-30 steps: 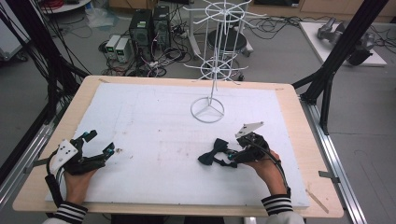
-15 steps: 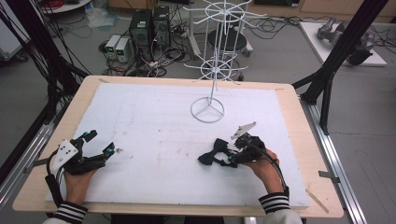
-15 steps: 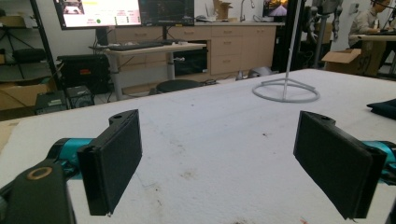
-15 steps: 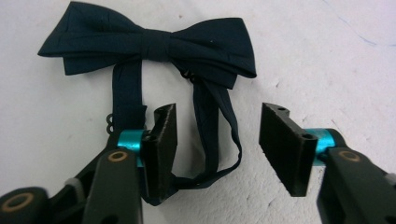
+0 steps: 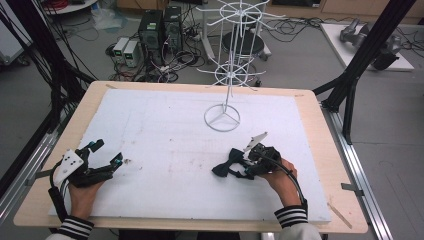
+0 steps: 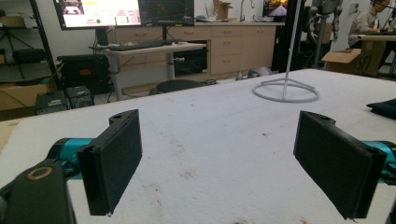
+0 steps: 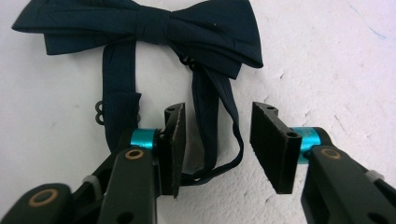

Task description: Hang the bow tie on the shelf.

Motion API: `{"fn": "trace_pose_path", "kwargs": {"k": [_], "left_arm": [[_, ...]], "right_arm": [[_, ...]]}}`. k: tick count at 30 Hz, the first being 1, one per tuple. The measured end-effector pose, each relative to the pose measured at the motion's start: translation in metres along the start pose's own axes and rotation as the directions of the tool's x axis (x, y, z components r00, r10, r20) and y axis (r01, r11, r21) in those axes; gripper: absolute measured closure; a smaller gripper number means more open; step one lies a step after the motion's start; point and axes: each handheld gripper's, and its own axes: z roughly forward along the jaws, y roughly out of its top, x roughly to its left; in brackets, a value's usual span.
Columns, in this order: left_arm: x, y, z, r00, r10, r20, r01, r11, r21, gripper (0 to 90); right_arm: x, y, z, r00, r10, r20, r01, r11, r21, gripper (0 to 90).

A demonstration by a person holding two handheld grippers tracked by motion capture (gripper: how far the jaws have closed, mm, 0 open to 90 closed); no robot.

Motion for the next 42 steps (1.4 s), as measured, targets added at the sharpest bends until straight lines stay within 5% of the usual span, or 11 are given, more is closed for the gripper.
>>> {"fn": "trace_pose_path", "kwargs": {"k": [9,21,35,42], "left_arm": [[-0.0001,0.0,-0.0001,1.0,0.0,0.0,0.0,1.0,-0.001,15.7],[-0.0001,-0.0001,-0.0001,1.0,-0.001,-0.001,0.001,1.0,-0.002,15.7],[0.0,0.0,-0.0002,1.0,0.0,0.0,0.0,1.0,0.0,15.7],[0.0,-0.0001,-0.0001,1.0,-0.001,-0.001,0.001,1.0,-0.002,15.7]], "right_arm": [[0.0003,-0.0006,0.0024,1.0,0.002,-0.001,-0.002,0.999,0.036,58.4],[-0.0012,-0.0025,0.0034,0.9998,0.02,-0.008,-0.02,1.0,0.02,61.5],[-0.0009,-0.0014,0.0029,0.9992,0.031,-0.027,-0.03,0.999,0.031,85.8],[-0.0001,-0.0004,0.0019,0.999,0.042,-0.018,-0.041,0.999,0.022,87.3]]}}
